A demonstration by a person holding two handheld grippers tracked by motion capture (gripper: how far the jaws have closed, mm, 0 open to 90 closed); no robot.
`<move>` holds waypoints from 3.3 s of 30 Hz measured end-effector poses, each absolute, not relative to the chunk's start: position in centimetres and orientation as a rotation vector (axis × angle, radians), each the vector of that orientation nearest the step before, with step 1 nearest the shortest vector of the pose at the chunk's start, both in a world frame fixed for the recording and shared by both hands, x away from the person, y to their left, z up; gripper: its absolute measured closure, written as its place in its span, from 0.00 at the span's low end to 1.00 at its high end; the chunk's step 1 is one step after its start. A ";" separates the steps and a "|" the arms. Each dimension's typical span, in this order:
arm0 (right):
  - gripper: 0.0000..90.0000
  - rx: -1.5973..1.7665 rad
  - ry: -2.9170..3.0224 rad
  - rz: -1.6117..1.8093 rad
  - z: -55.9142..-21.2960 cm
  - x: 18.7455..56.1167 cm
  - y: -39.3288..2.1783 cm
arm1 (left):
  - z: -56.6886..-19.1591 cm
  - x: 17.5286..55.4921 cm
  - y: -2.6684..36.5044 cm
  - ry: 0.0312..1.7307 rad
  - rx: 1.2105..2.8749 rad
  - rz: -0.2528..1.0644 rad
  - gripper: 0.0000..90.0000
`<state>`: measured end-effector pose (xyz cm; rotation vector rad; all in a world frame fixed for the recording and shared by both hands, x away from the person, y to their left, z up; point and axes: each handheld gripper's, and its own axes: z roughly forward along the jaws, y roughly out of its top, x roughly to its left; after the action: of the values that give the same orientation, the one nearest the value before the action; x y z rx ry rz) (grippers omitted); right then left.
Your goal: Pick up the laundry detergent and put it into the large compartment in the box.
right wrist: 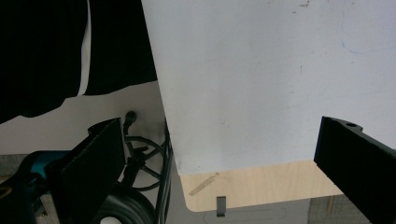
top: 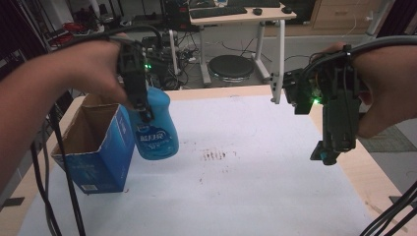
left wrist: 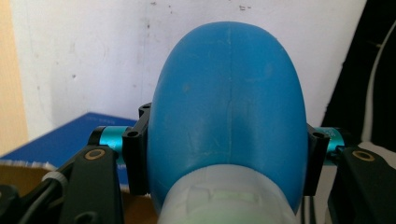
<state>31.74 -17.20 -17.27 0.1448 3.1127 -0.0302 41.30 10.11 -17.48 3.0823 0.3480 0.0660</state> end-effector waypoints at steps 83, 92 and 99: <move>0.01 0.144 3.138 -0.048 -18.3 31.9 -16.7 | -27.3 45.1 24.6 1.155 3.001 0.023 0.42; 0.01 0.136 3.141 -0.055 -18.3 31.9 -16.7 | -28.5 45.1 25.0 1.058 3.000 0.026 0.42; 0.01 0.143 3.138 -0.049 -18.3 31.7 -16.6 | -28.6 45.0 25.1 1.036 3.010 0.016 0.42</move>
<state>31.74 -16.60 -18.30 0.1433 3.1377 -0.0491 44.99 25.11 -28.59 3.0102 1.0359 0.0159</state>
